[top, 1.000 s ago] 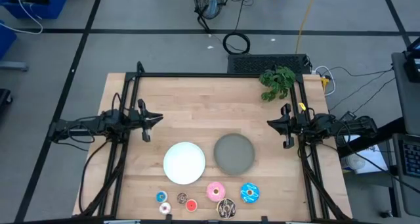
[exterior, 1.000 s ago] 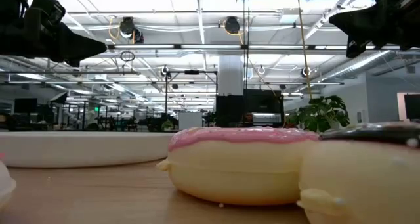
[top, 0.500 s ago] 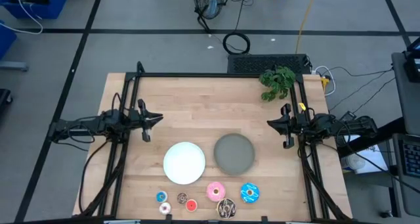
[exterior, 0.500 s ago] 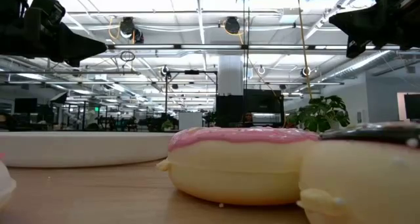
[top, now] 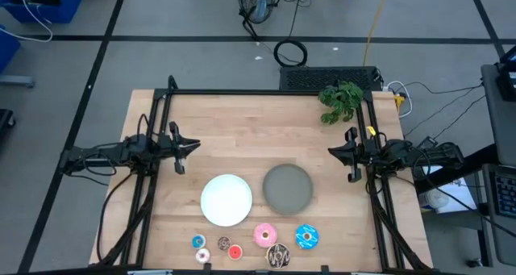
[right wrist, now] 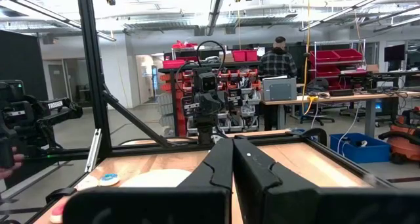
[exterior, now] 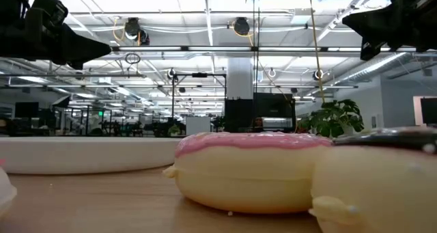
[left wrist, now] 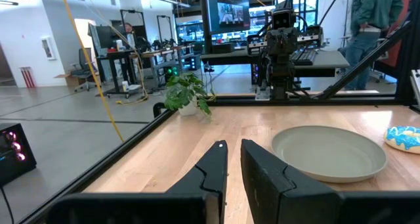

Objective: Pick & Place donuts

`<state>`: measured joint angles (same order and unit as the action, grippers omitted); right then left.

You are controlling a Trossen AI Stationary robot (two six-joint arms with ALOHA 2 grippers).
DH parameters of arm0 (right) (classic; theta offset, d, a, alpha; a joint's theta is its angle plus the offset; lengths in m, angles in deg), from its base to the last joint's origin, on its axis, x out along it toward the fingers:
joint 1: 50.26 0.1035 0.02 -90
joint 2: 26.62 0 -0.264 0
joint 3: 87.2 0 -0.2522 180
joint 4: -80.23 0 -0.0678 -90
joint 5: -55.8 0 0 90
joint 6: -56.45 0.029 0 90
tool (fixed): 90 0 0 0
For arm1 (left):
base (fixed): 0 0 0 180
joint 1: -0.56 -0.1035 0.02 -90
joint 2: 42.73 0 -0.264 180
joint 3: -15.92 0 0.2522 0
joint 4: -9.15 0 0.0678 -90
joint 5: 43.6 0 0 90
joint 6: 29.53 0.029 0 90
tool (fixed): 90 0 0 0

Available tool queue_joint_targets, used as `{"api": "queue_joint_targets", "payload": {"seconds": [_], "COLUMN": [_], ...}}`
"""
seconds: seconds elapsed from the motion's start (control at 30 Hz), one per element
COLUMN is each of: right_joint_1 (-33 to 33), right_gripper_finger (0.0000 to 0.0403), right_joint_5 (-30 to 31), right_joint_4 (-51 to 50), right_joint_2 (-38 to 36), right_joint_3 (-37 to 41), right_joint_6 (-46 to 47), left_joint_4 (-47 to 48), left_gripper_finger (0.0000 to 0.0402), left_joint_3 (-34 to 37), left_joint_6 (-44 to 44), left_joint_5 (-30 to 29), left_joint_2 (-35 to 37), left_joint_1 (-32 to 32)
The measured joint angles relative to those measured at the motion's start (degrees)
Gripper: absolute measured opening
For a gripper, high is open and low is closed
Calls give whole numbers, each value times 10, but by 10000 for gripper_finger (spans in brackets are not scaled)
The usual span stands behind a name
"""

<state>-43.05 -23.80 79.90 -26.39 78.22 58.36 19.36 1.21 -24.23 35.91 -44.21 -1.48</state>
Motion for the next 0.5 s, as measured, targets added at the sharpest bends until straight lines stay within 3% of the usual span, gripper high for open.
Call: {"api": "queue_joint_targets", "payload": {"seconds": [0.37,0.5], "right_joint_1": [0,0], "right_gripper_finger": [0,0], "right_joint_5": [0,0], "right_joint_4": [0,0], "right_joint_2": [0,0], "right_joint_3": [0,0], "right_joint_6": [0,0], "left_joint_4": [-1,-3], "left_gripper_finger": [51,51], "left_joint_3": [0,0], "left_joint_6": [-3,-42], "left_joint_5": [0,1], "left_joint_2": [0,0], "left_joint_1": [0,0]}}
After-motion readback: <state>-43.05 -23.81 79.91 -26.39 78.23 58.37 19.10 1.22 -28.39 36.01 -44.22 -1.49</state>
